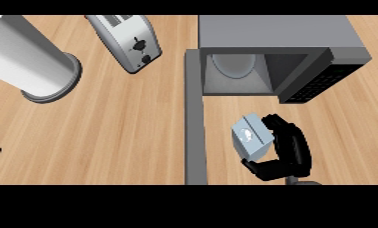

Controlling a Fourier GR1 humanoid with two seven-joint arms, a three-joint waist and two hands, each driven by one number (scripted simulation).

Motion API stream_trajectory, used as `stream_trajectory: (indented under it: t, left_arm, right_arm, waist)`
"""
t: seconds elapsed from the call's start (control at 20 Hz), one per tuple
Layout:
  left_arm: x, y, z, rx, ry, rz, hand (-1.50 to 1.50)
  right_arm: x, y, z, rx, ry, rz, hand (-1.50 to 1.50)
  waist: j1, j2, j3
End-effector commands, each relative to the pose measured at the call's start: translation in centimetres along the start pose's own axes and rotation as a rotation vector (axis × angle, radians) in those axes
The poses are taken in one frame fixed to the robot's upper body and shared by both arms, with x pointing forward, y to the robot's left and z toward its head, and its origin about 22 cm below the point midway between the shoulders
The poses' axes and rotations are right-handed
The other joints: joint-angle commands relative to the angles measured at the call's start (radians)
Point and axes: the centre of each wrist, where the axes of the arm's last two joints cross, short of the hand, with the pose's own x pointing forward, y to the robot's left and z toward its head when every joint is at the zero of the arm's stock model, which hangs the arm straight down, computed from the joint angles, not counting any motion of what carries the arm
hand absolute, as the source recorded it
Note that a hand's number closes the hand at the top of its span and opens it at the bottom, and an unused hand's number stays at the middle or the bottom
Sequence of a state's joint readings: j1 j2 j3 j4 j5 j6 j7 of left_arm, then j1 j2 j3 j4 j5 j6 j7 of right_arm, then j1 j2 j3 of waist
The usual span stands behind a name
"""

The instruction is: Pick up the milk, place it into the microwave and close the microwave

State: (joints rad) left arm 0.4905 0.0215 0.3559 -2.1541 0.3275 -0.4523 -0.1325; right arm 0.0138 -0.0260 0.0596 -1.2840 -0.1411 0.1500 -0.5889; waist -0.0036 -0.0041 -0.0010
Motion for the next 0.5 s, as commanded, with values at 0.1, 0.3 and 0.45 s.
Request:
stream_trajectory:
  t: [0.1, 0.3, 0.45]
  left_arm:
    - [1.3, 1.3, 0.9, 0.004, -0.006, 0.017, -1.50]
    - [-0.1, 0.5, 0.7, 0.007, 0.008, 0.011, -1.50]
    - [-1.4, 0.8, 1.5, 0.010, 0.000, 0.011, -1.50]
  right_arm:
    - [5.4, 3.1, -0.1, -0.025, 0.028, -0.033, 1.50]
    - [8.1, 5.0, 0.2, -0.054, 0.020, -0.026, 1.50]
    - [8.2, 6.7, -1.7, -0.052, 0.013, -0.016, 1.50]
  waist:
    - [0.004, 0.001, 0.000]
    - [0.004, 0.002, 0.001]
    - [0.009, 0.003, 0.001]
